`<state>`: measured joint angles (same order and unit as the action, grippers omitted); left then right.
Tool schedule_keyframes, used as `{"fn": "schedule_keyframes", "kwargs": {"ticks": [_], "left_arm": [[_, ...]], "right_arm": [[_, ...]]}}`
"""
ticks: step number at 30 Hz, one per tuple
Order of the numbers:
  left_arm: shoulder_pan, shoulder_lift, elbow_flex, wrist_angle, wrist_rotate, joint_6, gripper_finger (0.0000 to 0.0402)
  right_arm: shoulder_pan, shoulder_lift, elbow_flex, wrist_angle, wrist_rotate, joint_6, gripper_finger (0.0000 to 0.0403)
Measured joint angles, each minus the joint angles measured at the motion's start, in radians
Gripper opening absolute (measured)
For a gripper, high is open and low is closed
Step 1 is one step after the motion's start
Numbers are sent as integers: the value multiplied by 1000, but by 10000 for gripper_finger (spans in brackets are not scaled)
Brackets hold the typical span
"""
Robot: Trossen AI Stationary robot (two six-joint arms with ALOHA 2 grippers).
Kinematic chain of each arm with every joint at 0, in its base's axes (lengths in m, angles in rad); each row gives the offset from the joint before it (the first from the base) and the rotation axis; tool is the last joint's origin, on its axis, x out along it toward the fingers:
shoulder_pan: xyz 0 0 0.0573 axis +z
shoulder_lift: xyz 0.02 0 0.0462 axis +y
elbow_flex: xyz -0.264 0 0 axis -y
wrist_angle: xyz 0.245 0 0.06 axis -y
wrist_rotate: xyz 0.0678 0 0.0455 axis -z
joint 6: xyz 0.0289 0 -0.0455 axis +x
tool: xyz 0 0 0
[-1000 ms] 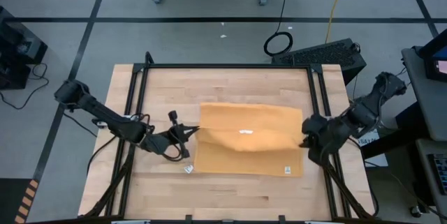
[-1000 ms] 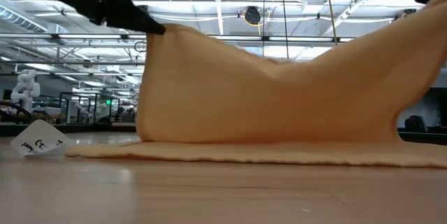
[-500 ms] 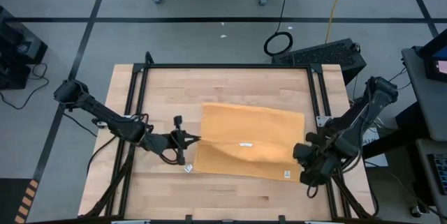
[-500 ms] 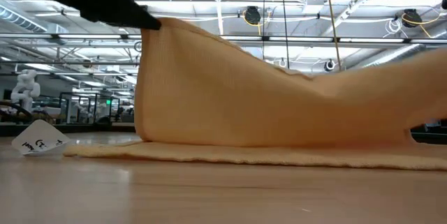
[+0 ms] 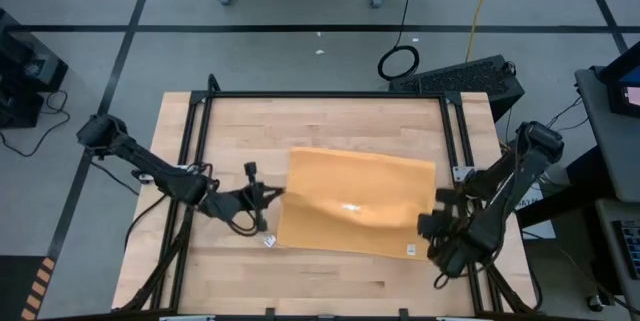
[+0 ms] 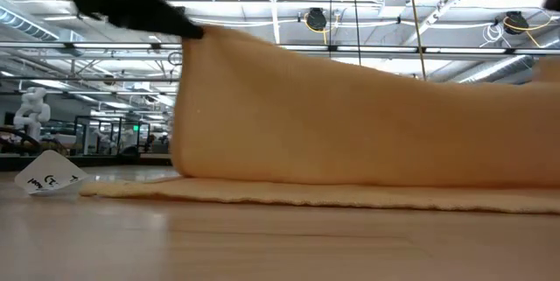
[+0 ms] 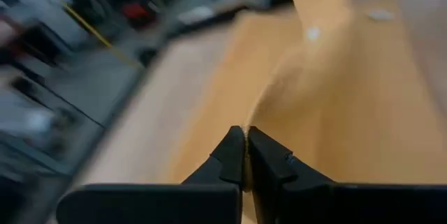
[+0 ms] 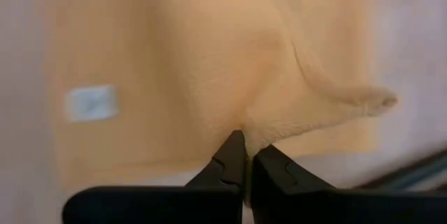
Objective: Roll towel
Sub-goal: Fold the yellow towel in
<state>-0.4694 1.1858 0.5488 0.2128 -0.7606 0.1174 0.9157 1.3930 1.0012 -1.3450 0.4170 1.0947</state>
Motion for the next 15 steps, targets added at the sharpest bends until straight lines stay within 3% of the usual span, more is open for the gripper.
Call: {"fn": "schedule_keyframes", "kwargs": {"ticks": [3, 11, 15], "left_arm": [[71, -1, 0, 110, 9, 150, 11], [350, -5, 3, 430, 172, 457, 11], [493, -12, 45, 481, 311, 495, 11]], "right_arm": [[-22, -96, 0, -89, 79, 3, 0], [-39, -441, 0, -227, 327, 36, 0], [-40, -608, 0, -223, 508, 36, 0]]}}
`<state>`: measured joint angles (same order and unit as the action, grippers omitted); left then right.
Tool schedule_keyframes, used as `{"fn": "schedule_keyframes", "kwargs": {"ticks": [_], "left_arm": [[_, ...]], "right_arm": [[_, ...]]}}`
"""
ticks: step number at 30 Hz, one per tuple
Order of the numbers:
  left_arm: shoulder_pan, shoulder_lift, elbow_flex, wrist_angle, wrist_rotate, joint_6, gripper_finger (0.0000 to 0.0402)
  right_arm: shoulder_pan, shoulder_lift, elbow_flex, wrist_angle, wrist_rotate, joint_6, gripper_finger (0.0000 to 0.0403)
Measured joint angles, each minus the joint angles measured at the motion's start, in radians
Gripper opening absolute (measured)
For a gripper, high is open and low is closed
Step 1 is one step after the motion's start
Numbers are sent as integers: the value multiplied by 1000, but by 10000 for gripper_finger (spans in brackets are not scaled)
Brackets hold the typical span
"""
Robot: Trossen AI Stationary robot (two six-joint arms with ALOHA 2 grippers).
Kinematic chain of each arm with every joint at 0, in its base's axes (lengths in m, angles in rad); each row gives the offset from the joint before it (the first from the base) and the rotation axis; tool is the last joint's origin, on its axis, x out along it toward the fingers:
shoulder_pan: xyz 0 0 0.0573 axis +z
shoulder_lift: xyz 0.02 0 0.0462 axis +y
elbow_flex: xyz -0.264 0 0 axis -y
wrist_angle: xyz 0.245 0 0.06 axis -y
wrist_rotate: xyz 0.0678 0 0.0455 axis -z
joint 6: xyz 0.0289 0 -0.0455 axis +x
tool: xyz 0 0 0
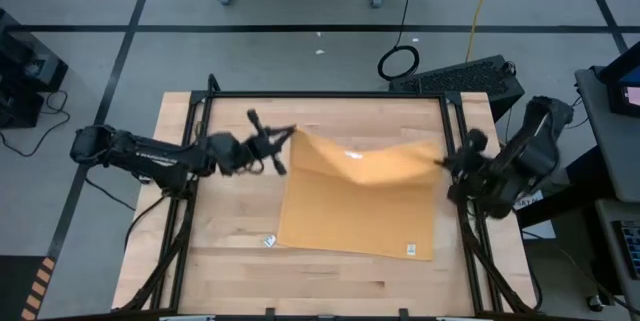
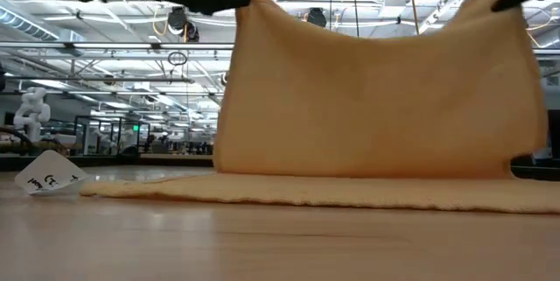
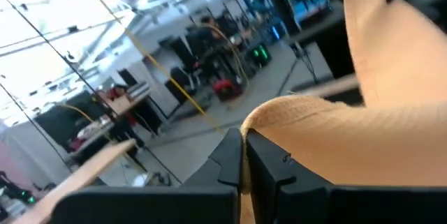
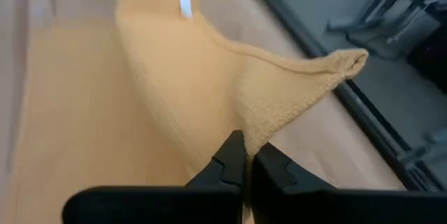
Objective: Roll towel
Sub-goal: Fold the yellow towel in
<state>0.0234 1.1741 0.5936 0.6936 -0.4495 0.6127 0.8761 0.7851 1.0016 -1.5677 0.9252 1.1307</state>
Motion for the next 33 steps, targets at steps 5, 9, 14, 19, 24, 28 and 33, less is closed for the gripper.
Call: {"fn": "schedule_keyframes", "kwargs": {"ticks": [5, 9, 14, 19, 24, 28, 33], "left_arm": [[68, -1, 31, -1, 127, -4, 11], [61, -12, 31, -123, 191, -47, 11], [16, -12, 31, -330, 373, -185, 11], [-46, -12, 31, -444, 386, -221, 11], [-76, -13, 31, -516, 339, -239, 11], [-78, -13, 31, -562, 257, -267, 11], [-78, -13, 31, -564, 233, -268, 11]], "right_arm": [[0, -121, -1, -3, 52, 23, 0], [0, -143, -48, -1, -70, -48, 0], [0, -138, -133, 72, -226, 19, 0], [0, -103, -194, 231, -347, 40, 0], [2, -25, -211, 306, -409, 72, 0], [3, 42, -211, 355, -436, 89, 0], [3, 122, -211, 394, -452, 102, 0]]}}
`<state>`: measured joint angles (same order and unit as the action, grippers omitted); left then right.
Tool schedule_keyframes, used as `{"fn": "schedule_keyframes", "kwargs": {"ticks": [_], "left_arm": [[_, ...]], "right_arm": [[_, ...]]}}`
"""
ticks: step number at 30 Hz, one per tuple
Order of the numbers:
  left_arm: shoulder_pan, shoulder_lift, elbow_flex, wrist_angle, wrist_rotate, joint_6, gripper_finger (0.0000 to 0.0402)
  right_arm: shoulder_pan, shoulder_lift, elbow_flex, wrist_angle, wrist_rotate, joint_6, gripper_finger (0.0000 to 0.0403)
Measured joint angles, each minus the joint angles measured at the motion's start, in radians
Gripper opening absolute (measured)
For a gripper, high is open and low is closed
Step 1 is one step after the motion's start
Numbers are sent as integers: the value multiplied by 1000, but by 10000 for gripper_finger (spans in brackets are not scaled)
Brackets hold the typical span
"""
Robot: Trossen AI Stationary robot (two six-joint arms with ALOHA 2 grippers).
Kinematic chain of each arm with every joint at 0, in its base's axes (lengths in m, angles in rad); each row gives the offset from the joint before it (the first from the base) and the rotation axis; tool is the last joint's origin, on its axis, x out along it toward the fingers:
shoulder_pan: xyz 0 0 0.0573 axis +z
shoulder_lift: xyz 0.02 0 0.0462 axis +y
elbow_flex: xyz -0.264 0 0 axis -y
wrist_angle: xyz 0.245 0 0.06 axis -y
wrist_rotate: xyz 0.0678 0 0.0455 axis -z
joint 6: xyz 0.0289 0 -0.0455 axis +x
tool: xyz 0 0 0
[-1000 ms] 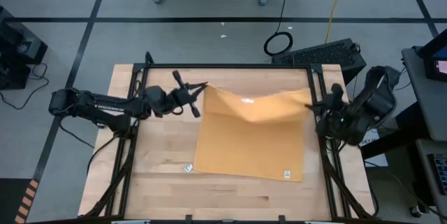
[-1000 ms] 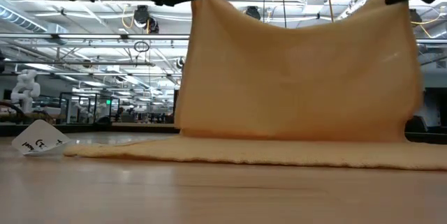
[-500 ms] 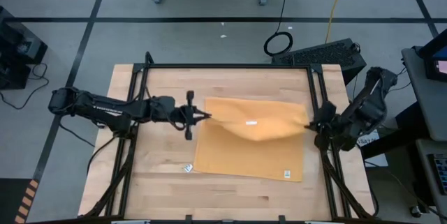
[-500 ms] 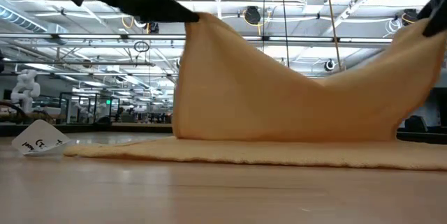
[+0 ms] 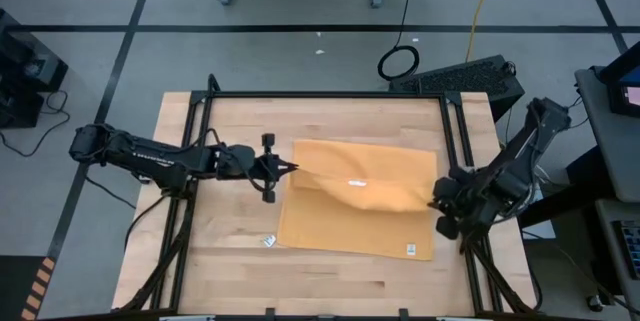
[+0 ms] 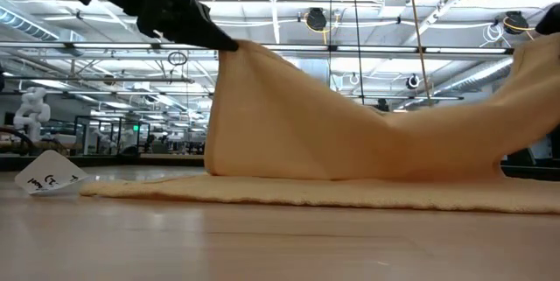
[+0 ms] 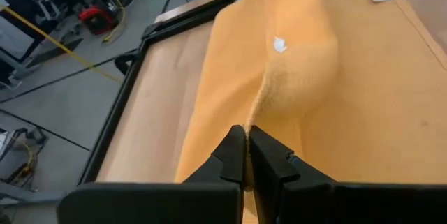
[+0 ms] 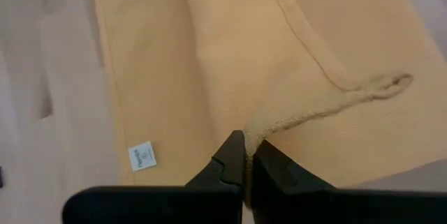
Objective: Roll towel
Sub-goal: Fold the yellow towel in
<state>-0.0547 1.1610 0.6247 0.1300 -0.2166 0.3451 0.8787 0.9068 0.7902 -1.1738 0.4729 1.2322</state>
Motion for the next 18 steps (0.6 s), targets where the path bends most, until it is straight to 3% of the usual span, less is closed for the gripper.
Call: {"fn": "schedule_keyframes", "kwargs": {"ticks": [9, 18], "left_arm": [[-1, -76, 0, 12, -21, 0, 11], [-11, -79, 0, -39, 160, -110, 11]], "right_arm": [[0, 89, 0, -4, 19, 31, 0], [7, 159, 0, 9, -56, 12, 0]]}}
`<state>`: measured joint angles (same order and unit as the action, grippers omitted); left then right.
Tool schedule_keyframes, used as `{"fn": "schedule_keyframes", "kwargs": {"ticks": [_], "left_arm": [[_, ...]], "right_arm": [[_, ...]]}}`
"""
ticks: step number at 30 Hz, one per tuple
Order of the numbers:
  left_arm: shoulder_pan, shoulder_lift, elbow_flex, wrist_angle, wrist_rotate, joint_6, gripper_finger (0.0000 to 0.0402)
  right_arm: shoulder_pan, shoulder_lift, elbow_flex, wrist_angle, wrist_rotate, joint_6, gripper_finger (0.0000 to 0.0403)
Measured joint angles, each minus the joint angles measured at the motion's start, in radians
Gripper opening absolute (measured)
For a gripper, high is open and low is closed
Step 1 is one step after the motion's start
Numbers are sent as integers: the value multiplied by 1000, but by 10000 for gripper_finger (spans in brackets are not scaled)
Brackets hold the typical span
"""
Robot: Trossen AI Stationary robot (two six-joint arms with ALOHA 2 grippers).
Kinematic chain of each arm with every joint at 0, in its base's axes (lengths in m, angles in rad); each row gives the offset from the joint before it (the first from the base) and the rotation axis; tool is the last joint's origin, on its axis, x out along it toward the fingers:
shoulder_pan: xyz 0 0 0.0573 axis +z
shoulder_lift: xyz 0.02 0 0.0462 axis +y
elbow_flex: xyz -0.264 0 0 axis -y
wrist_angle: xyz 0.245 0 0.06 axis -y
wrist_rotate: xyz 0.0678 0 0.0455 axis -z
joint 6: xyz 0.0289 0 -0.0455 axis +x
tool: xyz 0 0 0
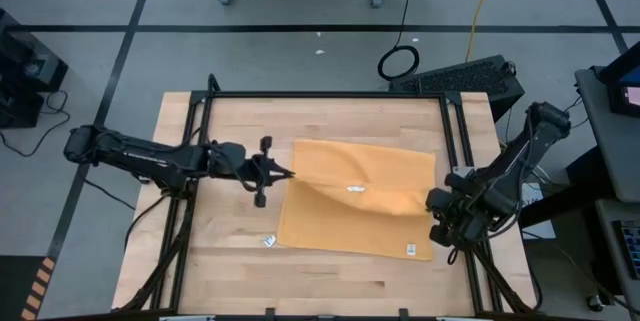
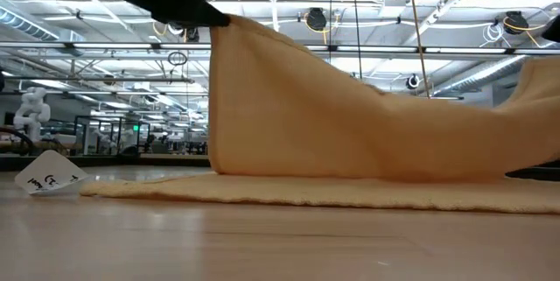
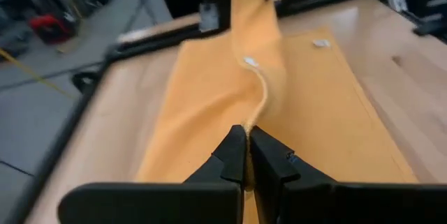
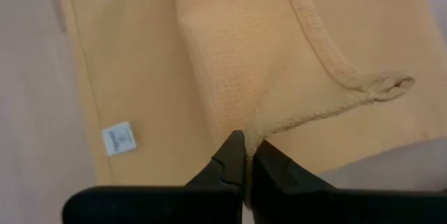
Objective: Roll towel
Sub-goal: Fold the yellow towel in
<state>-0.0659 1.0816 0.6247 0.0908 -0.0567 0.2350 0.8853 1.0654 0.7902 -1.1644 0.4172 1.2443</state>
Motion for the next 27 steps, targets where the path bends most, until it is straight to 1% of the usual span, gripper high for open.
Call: {"fn": "schedule_keyframes", "kwargs": {"ticks": [7, 10, 17, 21, 24, 27], "left_arm": [[-15, 29, 0, -57, -6, -21, 11], [-15, 39, 0, -52, -7, -21, 11], [-15, 68, 0, -54, 0, -46, 11], [-15, 78, 0, -56, 0, -48, 11], [-15, 78, 0, -55, 0, -48, 11], [-15, 78, 0, -55, 0, -47, 11]], "right_arm": [[31, 42, 0, 73, -5, 1, 0], [42, 57, 0, 96, -9, 1, 0], [50, 100, 0, 106, -56, 1, 0], [53, 113, 0, 110, -57, 1, 0], [53, 114, 0, 119, -57, 1, 7], [53, 114, 0, 144, -68, 1, 23]]}}
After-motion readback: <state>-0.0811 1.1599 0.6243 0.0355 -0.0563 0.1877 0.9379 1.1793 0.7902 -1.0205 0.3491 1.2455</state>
